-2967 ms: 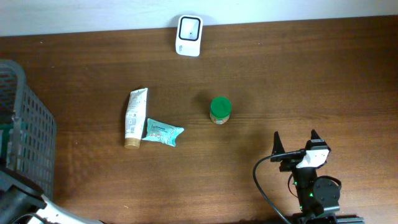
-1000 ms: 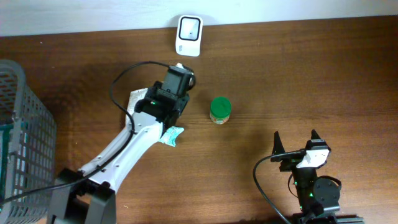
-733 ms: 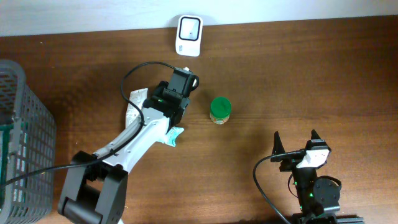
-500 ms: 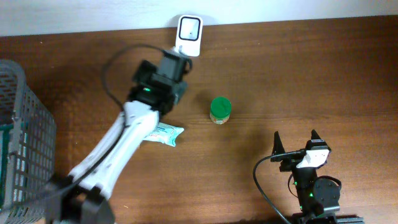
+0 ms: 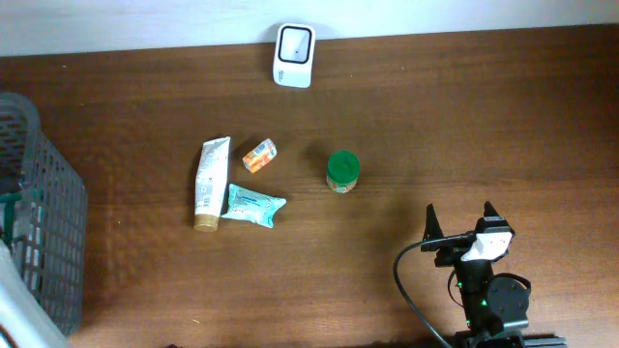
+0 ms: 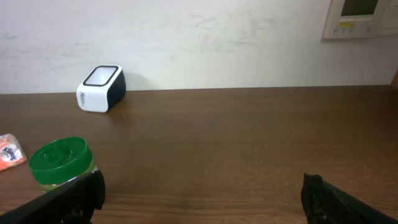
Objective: Scan the item barcode
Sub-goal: 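Grasp the green-and-white packet in the basket with left gripper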
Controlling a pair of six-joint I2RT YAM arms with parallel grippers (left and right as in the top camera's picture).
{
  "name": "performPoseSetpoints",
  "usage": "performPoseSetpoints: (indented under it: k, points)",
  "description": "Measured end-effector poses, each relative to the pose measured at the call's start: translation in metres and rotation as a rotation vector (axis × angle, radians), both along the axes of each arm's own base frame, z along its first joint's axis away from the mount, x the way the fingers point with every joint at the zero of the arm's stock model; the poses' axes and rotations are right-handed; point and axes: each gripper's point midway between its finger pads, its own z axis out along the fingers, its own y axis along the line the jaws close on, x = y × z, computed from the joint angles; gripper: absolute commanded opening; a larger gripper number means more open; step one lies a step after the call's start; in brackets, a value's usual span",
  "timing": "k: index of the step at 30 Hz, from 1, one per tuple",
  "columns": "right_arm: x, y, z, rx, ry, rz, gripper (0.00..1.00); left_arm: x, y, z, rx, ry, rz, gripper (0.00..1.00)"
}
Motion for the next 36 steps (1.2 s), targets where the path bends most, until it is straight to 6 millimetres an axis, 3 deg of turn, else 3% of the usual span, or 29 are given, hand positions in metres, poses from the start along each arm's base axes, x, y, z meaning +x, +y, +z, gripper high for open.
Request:
performPoseSetpoints:
  k: [3,6,10,12,16,18,19,23,27,31,34,36]
  points:
    - [0.000,0.000,0.000,0.000,0.000,0.000,0.98,0.007,0.012,-0.063,-0.109,0.136,-0.024,0.99]
    - [0.000,0.000,0.000,0.000,0.000,0.000,0.98,-0.001,0.036,-0.112,-0.197,0.248,-0.009,0.94]
    - [0.000,0.000,0.000,0.000,0.000,0.000,0.98,0.005,0.042,-0.158,-0.267,0.381,-0.162,0.95]
    - [0.000,0.000,0.000,0.000,0.000,0.000,0.98,0.008,0.043,-0.167,-0.242,0.413,-0.216,0.94]
    - [0.000,0.000,0.000,0.000,0.000,0.000,0.98,-0.013,0.049,-0.221,-0.282,0.520,-0.268,0.93]
    - [0.000,0.000,0.000,0.000,0.000,0.000,0.98,-0.024,0.058,-0.234,-0.298,0.529,-0.251,0.92]
    - [0.000,0.000,0.000,0.000,0.000,0.000,0.98,-0.024,0.061,-0.237,-0.301,0.527,-0.249,0.91]
    - [0.000,0.000,0.000,0.000,0.000,0.000,0.98,-0.022,0.057,-0.292,-0.413,0.566,-0.285,0.91]
    - [0.000,0.000,0.000,0.000,0.000,0.000,0.99,-0.017,0.060,-0.294,-0.407,0.553,-0.290,0.87]
    - [0.000,0.000,0.000,0.000,0.000,0.000,0.98,-0.008,0.067,-0.298,-0.395,0.531,-0.298,0.77]
    - [0.000,0.000,0.000,0.000,0.000,0.000,0.98,-0.001,0.074,-0.300,-0.382,0.517,-0.300,0.59]
    - [0.000,0.000,0.000,0.000,0.000,0.000,0.98,0.001,0.075,-0.302,-0.383,0.510,-0.304,0.59]
